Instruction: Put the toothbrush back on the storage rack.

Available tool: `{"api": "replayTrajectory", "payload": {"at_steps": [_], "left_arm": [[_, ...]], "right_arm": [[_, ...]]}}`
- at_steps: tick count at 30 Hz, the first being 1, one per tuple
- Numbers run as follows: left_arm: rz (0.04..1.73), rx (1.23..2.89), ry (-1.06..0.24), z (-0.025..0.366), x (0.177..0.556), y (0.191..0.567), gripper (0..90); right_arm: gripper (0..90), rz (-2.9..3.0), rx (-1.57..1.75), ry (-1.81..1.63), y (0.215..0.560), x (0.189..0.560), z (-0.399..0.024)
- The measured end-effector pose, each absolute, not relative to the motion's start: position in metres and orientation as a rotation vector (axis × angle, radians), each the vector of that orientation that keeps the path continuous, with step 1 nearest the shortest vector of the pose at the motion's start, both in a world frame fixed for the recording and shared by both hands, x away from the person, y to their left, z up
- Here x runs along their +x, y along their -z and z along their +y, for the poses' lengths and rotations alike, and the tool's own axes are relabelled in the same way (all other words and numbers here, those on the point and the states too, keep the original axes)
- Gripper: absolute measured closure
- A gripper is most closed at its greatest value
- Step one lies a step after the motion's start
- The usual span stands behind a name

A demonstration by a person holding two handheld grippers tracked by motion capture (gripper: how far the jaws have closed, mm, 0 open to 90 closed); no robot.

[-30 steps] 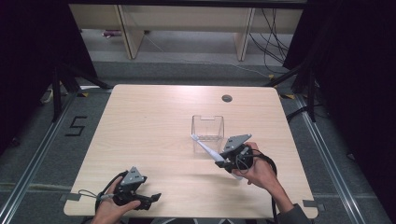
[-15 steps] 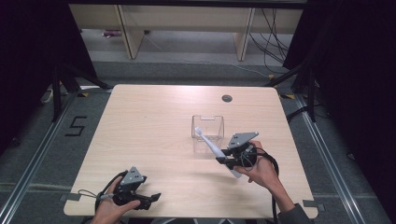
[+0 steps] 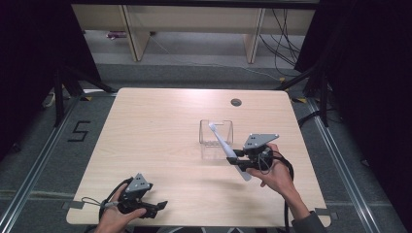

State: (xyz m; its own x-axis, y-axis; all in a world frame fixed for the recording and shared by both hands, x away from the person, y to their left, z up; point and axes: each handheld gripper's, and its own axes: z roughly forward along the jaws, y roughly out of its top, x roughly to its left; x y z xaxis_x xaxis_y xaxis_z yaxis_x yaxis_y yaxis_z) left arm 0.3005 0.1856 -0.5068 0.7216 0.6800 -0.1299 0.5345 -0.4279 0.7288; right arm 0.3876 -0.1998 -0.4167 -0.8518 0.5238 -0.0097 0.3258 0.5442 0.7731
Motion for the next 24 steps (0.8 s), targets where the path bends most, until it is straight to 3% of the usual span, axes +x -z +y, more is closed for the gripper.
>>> {"api": "replayTrajectory", "payload": {"at_steps": [24], "left_arm": [[0.927, 2.129, -0.228, 0.1849, 0.3005, 0.507, 14.9]], "right_arm": [[66.3, 2.474, 0.719, -1.251, 0.4088, 0.3898, -0.2048]]}}
